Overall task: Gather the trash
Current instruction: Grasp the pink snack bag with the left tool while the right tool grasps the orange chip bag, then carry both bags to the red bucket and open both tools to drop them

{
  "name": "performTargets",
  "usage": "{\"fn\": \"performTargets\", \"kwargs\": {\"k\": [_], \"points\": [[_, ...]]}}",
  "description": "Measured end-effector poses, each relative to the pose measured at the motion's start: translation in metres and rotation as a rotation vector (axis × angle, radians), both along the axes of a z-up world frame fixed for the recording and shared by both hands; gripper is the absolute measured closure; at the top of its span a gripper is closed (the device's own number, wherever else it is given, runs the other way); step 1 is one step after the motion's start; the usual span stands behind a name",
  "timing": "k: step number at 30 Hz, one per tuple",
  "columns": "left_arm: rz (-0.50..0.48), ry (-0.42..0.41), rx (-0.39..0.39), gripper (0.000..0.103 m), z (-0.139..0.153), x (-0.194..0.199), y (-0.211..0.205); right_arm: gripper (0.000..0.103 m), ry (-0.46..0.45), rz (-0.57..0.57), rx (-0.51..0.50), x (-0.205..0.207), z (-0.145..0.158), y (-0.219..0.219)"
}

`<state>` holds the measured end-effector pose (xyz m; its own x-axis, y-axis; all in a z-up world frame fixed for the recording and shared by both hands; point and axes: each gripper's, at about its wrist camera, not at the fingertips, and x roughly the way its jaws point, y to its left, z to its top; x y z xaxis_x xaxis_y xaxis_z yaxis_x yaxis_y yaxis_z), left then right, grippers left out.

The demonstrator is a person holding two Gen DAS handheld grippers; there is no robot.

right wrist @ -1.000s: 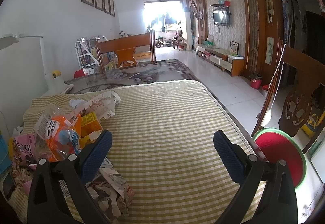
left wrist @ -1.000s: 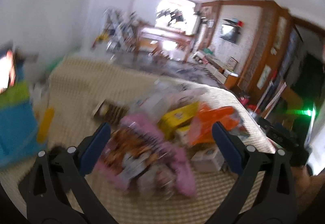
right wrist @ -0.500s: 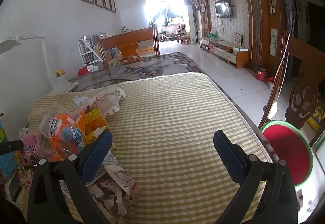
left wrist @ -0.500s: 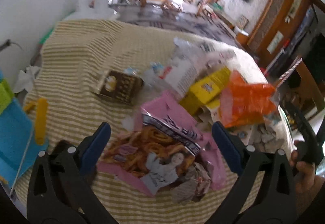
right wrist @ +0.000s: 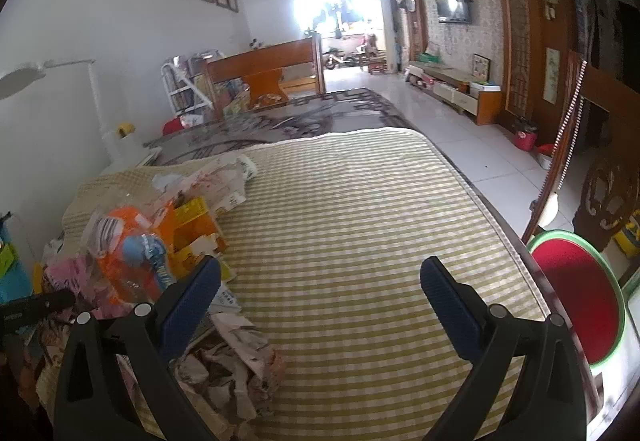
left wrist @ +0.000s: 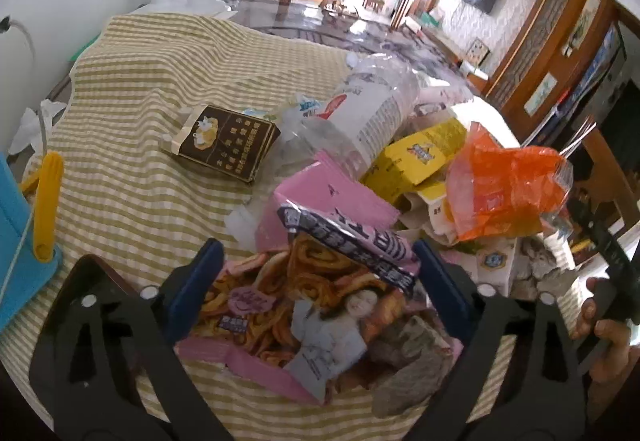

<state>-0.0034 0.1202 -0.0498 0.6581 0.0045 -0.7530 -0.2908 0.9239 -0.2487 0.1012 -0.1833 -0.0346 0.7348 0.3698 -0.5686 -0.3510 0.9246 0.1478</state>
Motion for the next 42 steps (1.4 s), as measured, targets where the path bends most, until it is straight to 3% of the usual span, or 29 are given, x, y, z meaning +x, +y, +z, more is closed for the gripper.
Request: {"fn": "performTargets", "kwargs": {"k": [1, 2, 4, 9, 13, 15, 19, 20, 21, 22, 27, 35, 40, 42], "points": [[0.003, -0.006, -0.016, 0.017, 0.000, 0.001, 0.000, 0.007, 0.008, 0.012, 0.000, 0.000, 0.001, 0.001], [0.003, -0.008, -0.032, 0.026, 0.000, 0.000, 0.000, 0.007, 0.020, 0.028, 0.005, 0.000, 0.003, 0.002], [0.008, -0.013, -0.072, 0.030, -0.001, 0.000, 0.000, 0.007, 0.042, 0.061, 0.023, 0.000, 0.009, 0.006], [0.027, -0.029, -0.081, 0.045, -0.001, -0.003, 0.000, 0.007, 0.051, 0.171, 0.051, -0.004, 0.029, 0.021], [0.030, -0.053, -0.099, 0.047, 0.002, -0.006, 0.002, 0.007, 0.103, 0.293, 0.020, -0.003, 0.029, 0.051], [0.029, -0.060, -0.099, 0.047, 0.002, -0.006, 0.001, 0.014, 0.107, 0.332, 0.002, -0.004, 0.028, 0.064], [0.019, -0.097, -0.121, 0.047, 0.006, -0.008, 0.002, 0.016, 0.128, 0.395, -0.050, -0.002, 0.020, 0.094], [0.014, -0.108, -0.120, 0.047, 0.007, -0.009, 0.000, 0.022, 0.130, 0.406, -0.060, -0.001, 0.019, 0.100], [0.009, -0.119, -0.119, 0.047, 0.009, -0.009, -0.001, 0.036, 0.137, 0.419, -0.078, -0.001, 0.017, 0.106], [0.002, -0.132, -0.116, 0.047, 0.011, -0.010, -0.003, 0.043, 0.146, 0.433, -0.082, -0.001, 0.015, 0.109], [-0.002, -0.229, -0.146, 0.048, 0.023, -0.017, -0.001, 0.056, 0.110, 0.446, -0.071, -0.007, 0.018, 0.102], [0.002, -0.317, -0.113, 0.048, 0.037, -0.026, -0.005, 0.057, 0.021, 0.376, 0.039, -0.018, 0.054, 0.056], [-0.018, -0.353, -0.045, 0.048, 0.052, -0.033, -0.026, 0.057, -0.033, 0.318, 0.042, -0.025, 0.074, 0.016], [-0.035, -0.366, -0.053, 0.048, 0.058, -0.035, -0.041, 0.057, -0.054, 0.271, 0.013, -0.028, 0.079, -0.004]]}}
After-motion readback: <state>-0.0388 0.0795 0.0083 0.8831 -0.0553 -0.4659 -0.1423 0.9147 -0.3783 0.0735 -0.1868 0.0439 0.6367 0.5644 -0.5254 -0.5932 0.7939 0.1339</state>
